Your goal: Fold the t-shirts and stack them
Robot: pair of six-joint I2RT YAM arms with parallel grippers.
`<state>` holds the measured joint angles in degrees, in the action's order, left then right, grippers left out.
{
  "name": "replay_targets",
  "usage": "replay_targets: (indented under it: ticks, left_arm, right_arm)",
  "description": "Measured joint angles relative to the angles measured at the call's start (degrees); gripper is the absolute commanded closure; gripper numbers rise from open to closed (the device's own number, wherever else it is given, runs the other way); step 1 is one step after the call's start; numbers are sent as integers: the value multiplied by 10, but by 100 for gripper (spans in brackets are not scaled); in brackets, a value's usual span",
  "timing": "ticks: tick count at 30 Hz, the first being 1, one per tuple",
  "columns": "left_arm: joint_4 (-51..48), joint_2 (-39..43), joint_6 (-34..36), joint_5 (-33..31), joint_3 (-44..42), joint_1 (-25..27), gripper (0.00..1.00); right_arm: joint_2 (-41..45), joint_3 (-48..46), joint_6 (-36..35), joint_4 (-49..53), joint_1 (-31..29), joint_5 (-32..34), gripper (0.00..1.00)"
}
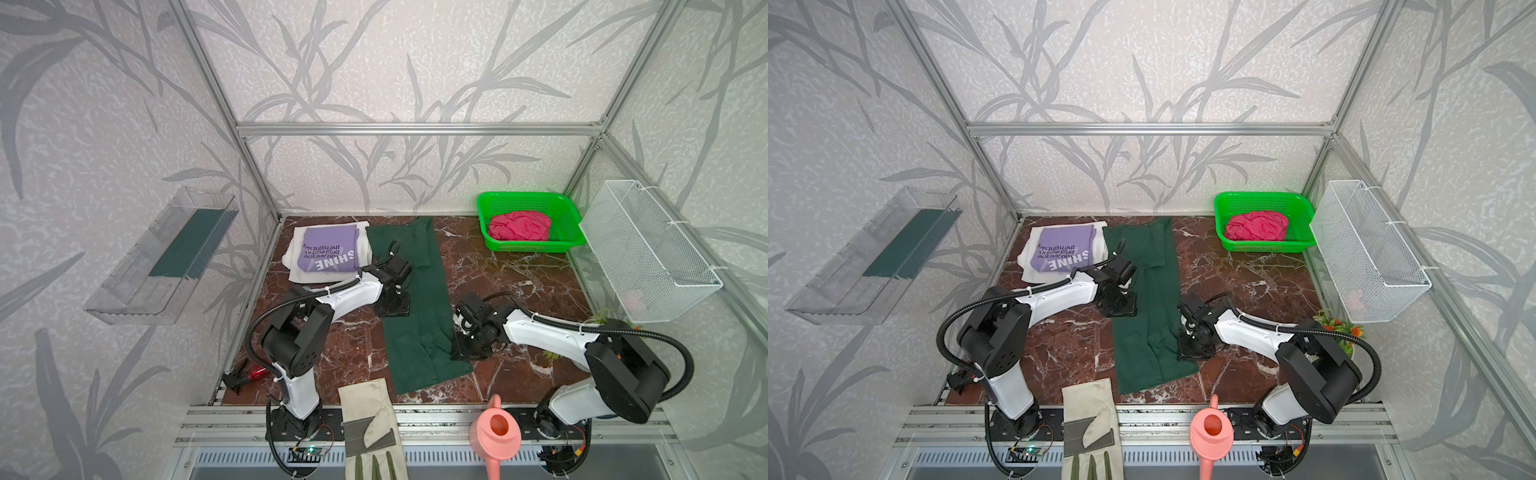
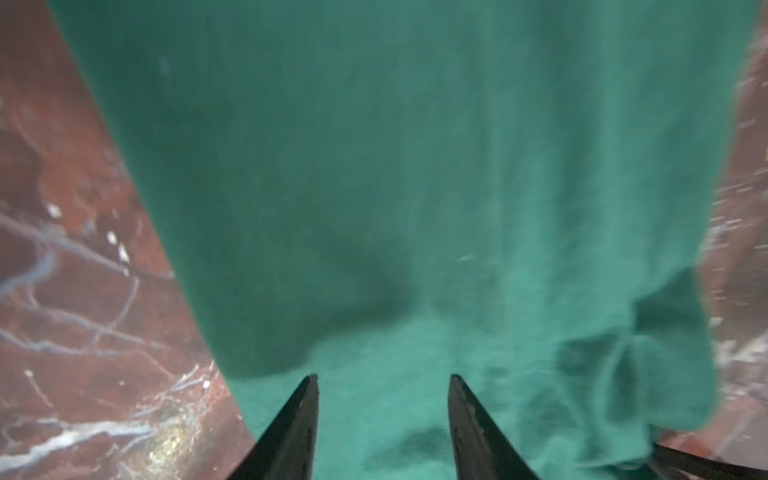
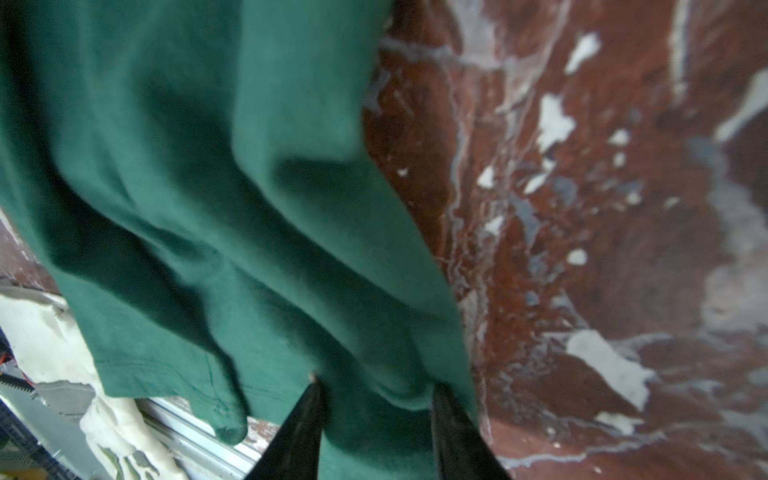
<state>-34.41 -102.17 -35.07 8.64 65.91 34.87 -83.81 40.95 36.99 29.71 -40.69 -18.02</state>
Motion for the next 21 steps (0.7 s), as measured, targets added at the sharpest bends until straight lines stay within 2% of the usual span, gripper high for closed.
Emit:
replay_targets:
  ticks: [6, 14, 18, 21]
  left_arm:
    - [10, 49, -26, -26, -29, 19, 49]
    - [15, 107, -42, -52, -64, 29, 48]
    - [3, 104, -39, -82, -46, 28, 47]
    - [-15, 63, -21, -106, 18, 25, 44]
  right_arm:
    - [48, -46, 35, -30, -25, 1, 57]
    - [99, -76, 96, 0, -78, 7, 57]
    - [135, -67, 104, 51, -83, 37, 55]
    - [151, -30, 97, 77, -77, 65, 54]
